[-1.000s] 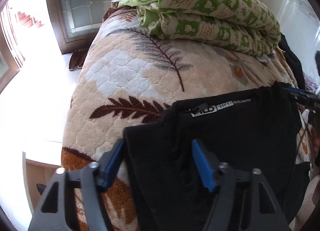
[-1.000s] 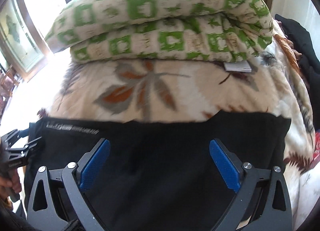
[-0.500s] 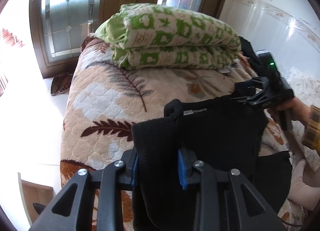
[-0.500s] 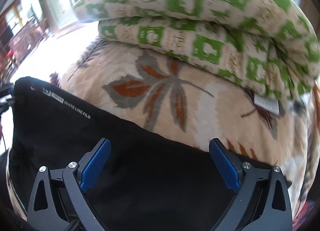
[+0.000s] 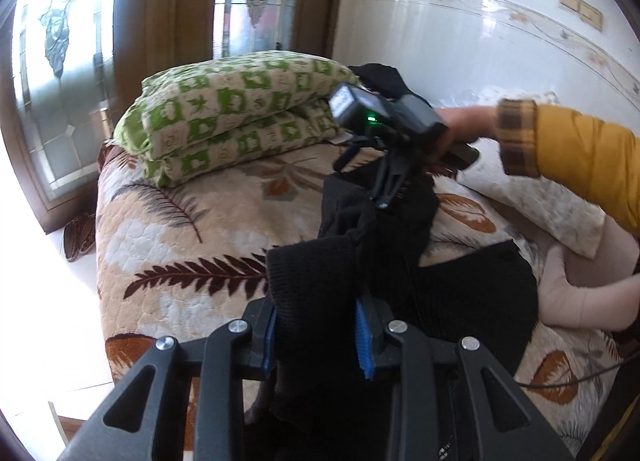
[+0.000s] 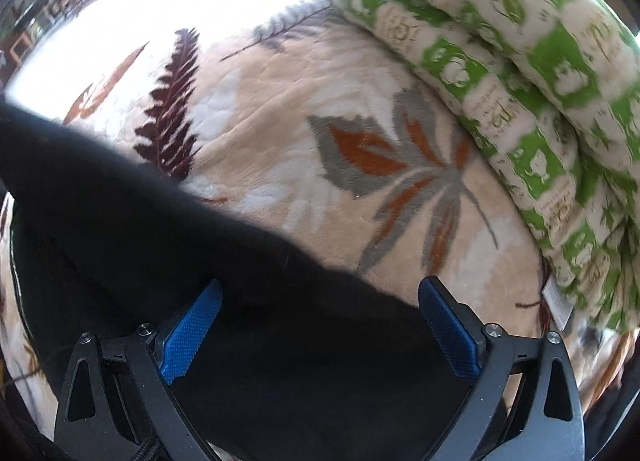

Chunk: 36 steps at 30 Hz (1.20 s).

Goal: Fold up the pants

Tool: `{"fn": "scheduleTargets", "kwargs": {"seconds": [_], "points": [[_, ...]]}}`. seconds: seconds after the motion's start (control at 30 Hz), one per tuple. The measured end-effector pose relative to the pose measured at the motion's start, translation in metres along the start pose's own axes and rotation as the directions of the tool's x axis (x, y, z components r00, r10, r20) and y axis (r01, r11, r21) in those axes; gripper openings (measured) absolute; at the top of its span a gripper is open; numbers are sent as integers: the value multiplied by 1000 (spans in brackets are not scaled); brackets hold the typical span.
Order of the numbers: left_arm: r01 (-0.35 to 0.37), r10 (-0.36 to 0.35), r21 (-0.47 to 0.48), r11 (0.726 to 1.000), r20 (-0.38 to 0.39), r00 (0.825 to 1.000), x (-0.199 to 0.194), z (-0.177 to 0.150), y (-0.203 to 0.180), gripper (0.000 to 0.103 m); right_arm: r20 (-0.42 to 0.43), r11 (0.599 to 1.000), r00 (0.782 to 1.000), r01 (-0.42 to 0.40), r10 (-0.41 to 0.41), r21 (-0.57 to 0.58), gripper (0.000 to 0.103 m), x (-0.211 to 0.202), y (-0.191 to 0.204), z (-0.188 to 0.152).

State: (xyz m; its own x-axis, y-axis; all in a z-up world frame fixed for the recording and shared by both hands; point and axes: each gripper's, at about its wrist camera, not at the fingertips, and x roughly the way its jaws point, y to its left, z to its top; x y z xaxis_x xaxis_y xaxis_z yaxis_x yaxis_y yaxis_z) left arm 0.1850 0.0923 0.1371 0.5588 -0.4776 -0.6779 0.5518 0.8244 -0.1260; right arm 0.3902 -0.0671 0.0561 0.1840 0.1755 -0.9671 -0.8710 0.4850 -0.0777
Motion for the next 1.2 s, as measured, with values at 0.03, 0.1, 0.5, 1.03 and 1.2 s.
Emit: {"fn": "scheduleTargets", "kwargs": {"seconds": [0.03,0.1,0.5,1.03,1.2], "points": [[2,-2,8,1000,-3,1000,-2,-2,-3,33,-9,1000,1000,-11,11,-4,89,1,2,1],[-4,4,12,1000,-10,1000,-4,-3,-4,33,-22,998,998,-54,54,13,56,2,2,-1],[-59,61,-186,981,7,998,-7,-9,29,33,66,994,998,-18,11,108,11,-56,39,-53],[-50,31,-198,979,-99,995,-28,-65,10,36,176,956,972,-193,155,223,11,-101,123,-116],[-96,67,-175,980,-165,984,-26,-95,13,38,206,929,954,-268,219,253,11,-99,155,-128]]}}
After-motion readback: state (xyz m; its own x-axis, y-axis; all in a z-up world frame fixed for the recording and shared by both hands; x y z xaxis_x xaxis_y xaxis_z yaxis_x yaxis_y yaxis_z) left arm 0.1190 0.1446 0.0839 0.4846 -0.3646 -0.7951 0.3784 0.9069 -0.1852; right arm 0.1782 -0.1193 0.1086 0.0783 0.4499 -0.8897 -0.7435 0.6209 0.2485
